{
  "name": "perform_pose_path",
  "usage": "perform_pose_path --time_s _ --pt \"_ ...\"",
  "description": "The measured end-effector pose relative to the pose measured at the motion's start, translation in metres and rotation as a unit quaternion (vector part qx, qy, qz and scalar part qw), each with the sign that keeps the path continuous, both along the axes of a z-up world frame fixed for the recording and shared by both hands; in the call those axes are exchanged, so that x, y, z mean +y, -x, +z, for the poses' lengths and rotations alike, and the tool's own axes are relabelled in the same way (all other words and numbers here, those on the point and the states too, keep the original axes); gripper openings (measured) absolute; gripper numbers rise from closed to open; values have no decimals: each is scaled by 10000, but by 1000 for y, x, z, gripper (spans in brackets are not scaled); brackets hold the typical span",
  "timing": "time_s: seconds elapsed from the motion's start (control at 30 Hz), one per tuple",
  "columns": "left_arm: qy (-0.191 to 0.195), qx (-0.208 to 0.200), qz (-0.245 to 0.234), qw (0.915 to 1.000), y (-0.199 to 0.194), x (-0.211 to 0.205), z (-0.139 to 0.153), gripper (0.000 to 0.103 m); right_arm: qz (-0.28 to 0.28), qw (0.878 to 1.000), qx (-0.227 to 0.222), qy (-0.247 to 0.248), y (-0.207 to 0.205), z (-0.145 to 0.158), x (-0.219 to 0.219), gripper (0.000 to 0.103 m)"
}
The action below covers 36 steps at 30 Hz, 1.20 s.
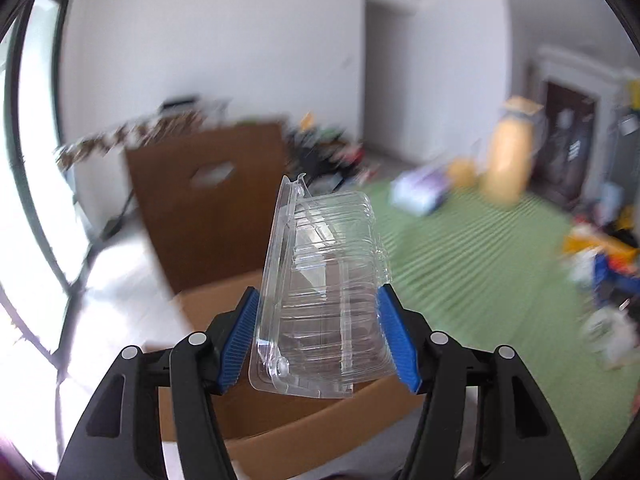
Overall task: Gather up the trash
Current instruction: 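Carry container and lid to the cardboard box and release both tools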
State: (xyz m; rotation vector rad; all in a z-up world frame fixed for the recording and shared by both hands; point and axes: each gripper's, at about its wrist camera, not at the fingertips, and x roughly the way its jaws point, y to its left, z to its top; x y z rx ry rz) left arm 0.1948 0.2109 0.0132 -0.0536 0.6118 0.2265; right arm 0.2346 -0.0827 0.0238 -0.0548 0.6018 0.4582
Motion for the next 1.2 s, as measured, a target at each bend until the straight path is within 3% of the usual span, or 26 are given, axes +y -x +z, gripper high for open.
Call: perform_pose_path --time_s 0.07,0.1,0.23,0.33,0.47,0.57,0.77,0.9,0.93,0.97,1.0,1.07,1.2 --pt "62 347 305 9989 -7 25 -26 58 422 9988 245 -94 -14 -11 35 53" --pt "169 683 523 9961 -14 42 -48 58 708 9965 421 -143 -23 -20 59 53" --pt "192 1413 1195 9826 -35 76 -105 58 1240 9894 757 95 -48 -47 127 53" --pt "63 1684 1419 9754 -54 89 -129 59 1473 9827 1054 377 -70 -70 171 53" --pt "76 2155 1415 9662 -71 95 -160 62 1746 9691 1626 622 -96 -107 214 53" --pt "422 2475 1245 9599 -84 98 -180 63 1846 9582 1987 912 -108 -136 238 53" --pt "896 2527 1058 9576 -77 104 -179 74 1953 9414 2244 1590 -112 -176 267 54" --pt "1242 2358 1121 9573 -67 108 -165 76 2021 9337 2406 1718 -112 -195 278 54" --pt "1296 2329 1163 9568 -66 109 -162 81 2012 9325 2452 1726 -113 -199 276 54" --pt "1304 2291 1249 9565 -64 111 -158 85 2011 9311 2498 1740 -116 -202 277 55" --pt "1235 2214 1358 9578 -61 112 -152 89 2016 9291 2547 1769 -117 -207 272 62" --pt "1162 2122 1376 9605 -56 114 -144 89 1962 9299 2534 1805 -118 -208 270 68" --pt "1133 2069 1432 9612 -48 118 -134 90 1906 9343 2521 1650 -120 -200 268 71"
